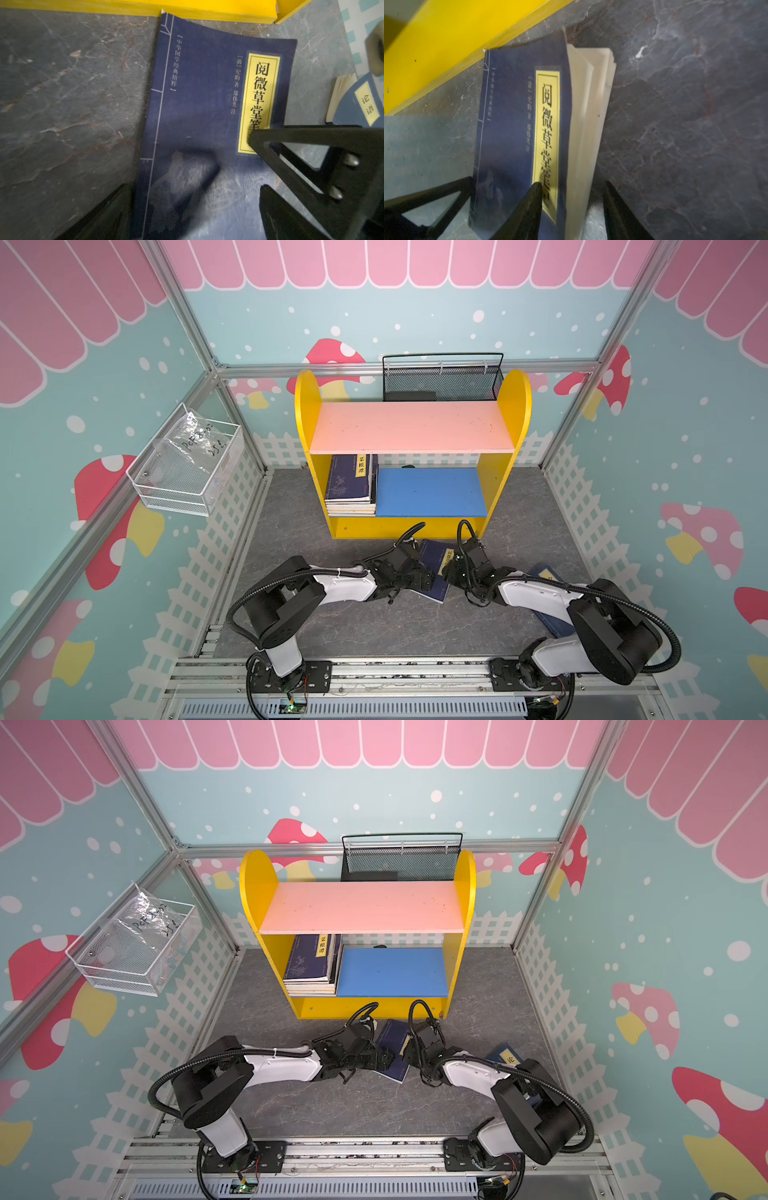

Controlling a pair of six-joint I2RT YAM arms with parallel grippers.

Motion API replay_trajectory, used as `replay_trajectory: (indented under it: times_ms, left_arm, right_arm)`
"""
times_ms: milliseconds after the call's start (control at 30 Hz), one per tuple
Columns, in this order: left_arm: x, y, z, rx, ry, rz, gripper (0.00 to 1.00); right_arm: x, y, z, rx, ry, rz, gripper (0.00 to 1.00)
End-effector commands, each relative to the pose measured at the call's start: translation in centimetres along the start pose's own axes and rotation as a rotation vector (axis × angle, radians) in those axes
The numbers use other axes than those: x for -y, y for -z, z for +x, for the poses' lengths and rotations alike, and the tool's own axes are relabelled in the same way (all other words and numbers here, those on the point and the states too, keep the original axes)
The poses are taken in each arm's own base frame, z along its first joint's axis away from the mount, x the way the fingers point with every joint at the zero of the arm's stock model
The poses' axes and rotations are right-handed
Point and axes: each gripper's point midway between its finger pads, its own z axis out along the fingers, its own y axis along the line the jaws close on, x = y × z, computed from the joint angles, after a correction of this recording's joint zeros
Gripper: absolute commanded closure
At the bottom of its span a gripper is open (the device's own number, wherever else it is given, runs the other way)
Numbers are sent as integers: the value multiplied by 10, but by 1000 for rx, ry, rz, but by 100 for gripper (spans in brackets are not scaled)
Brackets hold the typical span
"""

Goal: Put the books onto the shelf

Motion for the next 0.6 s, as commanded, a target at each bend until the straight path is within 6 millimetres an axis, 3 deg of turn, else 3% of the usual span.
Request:
replay_trajectory:
  times_ms: [0, 233, 400, 567]
  left_arm:
    - [11, 4, 14, -6, 75, 58, 4]
    - [26, 16, 23, 41, 174, 100, 4]
    - [-3, 34, 21, 139, 256, 37, 4]
    - [-33, 39, 20, 150, 214, -104, 3]
  right_arm:
    - [33, -13, 34, -126, 30, 113, 54]
    - [10, -27, 57, -233, 106, -9, 66]
    - [12, -28, 82, -279, 156, 18, 68]
    - [11, -28, 81, -271, 174, 36, 68]
